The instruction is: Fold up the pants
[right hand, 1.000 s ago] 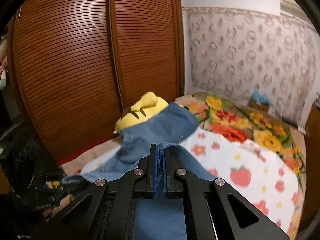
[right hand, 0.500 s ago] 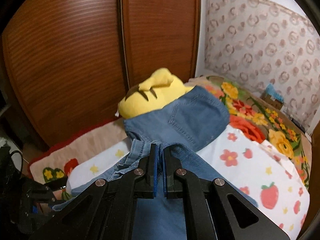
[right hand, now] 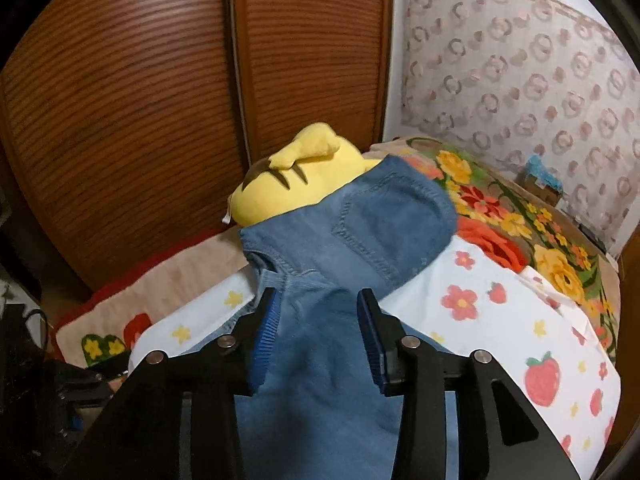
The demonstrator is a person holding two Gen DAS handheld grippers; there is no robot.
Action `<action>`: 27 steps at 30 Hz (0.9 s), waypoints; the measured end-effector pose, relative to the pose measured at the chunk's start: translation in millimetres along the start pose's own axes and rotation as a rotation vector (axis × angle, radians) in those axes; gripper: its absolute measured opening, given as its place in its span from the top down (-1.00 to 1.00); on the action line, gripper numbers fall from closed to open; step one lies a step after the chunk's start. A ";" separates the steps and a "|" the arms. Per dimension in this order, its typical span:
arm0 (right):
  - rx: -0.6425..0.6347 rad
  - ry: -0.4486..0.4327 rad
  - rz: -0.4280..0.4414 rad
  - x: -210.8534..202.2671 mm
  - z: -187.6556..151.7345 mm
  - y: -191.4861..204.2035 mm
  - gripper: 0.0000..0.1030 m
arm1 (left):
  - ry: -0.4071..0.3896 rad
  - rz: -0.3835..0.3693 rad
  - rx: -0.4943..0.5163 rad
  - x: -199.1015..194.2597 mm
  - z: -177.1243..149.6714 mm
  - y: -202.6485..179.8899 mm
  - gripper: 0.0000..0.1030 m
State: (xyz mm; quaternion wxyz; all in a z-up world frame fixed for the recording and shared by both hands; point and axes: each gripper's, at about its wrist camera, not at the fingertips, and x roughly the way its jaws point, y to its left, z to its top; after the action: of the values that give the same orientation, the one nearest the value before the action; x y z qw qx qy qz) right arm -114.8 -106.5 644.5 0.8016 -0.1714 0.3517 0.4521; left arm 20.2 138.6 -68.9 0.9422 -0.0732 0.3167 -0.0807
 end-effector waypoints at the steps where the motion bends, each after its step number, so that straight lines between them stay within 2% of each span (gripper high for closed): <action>1: 0.003 -0.007 -0.007 -7.4 -3.2 -3.1 0.17 | 0.001 0.005 0.000 -0.2 0.3 0.1 0.73; 7: 0.001 -0.073 -0.067 -79.9 -44.0 -22.9 0.17 | -0.017 0.040 0.001 -5.2 3.2 1.8 0.55; 10: 0.023 -0.103 -0.112 -109.7 -61.5 -36.6 0.17 | -0.035 0.042 -0.006 -7.6 7.0 2.0 0.27; 11: 0.030 -0.110 -0.127 -120.5 -68.1 -39.4 0.17 | -0.044 0.038 -0.008 -8.6 8.4 1.3 0.09; 13: 0.037 -0.114 -0.163 -137.5 -80.6 -45.0 0.17 | -0.051 0.031 -0.009 -8.3 11.5 -0.5 0.07; 14: 0.037 -0.111 -0.178 -144.0 -86.1 -47.2 0.17 | -0.051 0.028 -0.005 -7.6 13.2 -2.1 -0.03; 15: 0.038 -0.106 -0.196 -152.1 -93.9 -50.5 0.17 | -0.052 0.027 -0.004 -6.8 14.4 -3.1 -0.31; 17: 0.043 -0.100 -0.222 -161.9 -104.1 -54.3 0.17 | -0.062 0.013 0.000 -6.0 17.0 -6.6 -0.60; 23: 0.098 -0.088 -0.256 -184.9 -133.5 -60.9 0.17 | -0.059 0.012 0.009 -2.7 22.0 -16.7 -0.61; 27: 0.150 -0.071 -0.232 -182.3 -152.1 -56.5 0.17 | -0.057 0.011 0.032 -2.2 22.4 -28.5 -0.61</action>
State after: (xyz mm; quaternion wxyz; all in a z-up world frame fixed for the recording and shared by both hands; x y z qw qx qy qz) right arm -192.0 -336.9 667.6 0.8710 -0.1346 0.3335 0.3346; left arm 29.1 113.1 -44.5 0.9524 -0.0586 0.2888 -0.0785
